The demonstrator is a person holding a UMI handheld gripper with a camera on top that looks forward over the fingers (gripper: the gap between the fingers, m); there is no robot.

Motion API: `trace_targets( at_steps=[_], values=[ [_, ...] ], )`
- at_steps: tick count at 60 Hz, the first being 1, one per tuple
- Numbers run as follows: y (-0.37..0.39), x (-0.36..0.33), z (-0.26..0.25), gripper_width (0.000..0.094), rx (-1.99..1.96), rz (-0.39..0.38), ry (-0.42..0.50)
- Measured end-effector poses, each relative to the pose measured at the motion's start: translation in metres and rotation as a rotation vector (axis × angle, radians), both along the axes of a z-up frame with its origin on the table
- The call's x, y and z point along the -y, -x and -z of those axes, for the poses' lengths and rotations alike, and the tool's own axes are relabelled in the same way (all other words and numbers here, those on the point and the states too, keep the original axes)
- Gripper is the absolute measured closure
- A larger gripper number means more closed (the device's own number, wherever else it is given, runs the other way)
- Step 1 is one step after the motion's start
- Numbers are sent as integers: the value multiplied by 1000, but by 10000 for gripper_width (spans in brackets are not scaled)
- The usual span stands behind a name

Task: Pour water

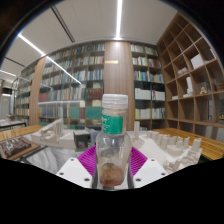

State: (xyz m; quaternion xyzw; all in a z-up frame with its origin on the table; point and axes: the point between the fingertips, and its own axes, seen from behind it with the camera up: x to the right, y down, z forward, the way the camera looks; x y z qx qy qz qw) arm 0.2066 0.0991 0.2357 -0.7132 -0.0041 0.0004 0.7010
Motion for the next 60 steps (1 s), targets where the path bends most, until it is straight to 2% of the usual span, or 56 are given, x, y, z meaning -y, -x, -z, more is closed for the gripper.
trace_targets(
  at_steps=[1,2,3,7,17,18,19,21,29,31,35,37,46,60],
  values=[
    [2,3,1,536,6,4,25],
    [-9,-4,25,537,18,6,42],
    [-2,2,21,537,17,12,70],
    [-26,-16,89,537,28,33,133],
    [-46,-3,167,529,66,53,290],
    [-45,-3,160,524,71,50,240],
    [-45,-3,159,524,68,49,233],
    [-47,0,161,516,62,63,238],
    [-49,0,160,369,13,75,259],
    [-49,3,167,308,-2,81,300],
    [-49,8,170,63,-30,88,329],
    [-51,15,168,101,-33,97,338],
    [-43,62,145,79,0,134,356],
    [-16,179,99,76,23,156,401]
  ],
)
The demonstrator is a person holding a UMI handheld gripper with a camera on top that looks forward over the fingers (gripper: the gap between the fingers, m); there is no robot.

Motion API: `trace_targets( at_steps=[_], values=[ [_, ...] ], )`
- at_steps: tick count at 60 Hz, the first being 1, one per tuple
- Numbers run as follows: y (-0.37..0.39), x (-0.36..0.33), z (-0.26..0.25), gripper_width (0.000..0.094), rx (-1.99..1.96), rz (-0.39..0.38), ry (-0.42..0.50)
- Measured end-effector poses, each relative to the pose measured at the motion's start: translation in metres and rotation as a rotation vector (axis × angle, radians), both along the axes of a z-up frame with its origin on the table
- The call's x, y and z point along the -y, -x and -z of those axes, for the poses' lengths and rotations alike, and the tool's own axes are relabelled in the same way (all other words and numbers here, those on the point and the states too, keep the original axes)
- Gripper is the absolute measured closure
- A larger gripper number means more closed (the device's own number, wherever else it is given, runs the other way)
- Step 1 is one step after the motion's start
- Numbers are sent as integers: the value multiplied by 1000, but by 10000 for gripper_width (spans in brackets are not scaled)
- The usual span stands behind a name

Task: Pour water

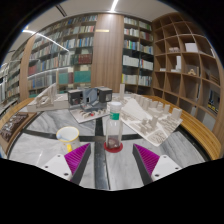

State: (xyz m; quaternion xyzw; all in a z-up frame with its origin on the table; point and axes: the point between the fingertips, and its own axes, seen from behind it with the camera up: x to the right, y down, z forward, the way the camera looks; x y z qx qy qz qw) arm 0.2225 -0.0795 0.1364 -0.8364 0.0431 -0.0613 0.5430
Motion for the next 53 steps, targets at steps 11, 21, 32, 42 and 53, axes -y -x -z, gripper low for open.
trace_targets(
  at_steps=[11,21,32,42,53],
  values=[
    [26,101,-28,77,-21,0,8],
    [35,170,-48,76,-25,14,5],
    [38,220,-65,79,-15,24,-3],
    [37,243,-71,79,-18,31,-1],
    [40,251,-76,78,7,18,-14]
  ],
)
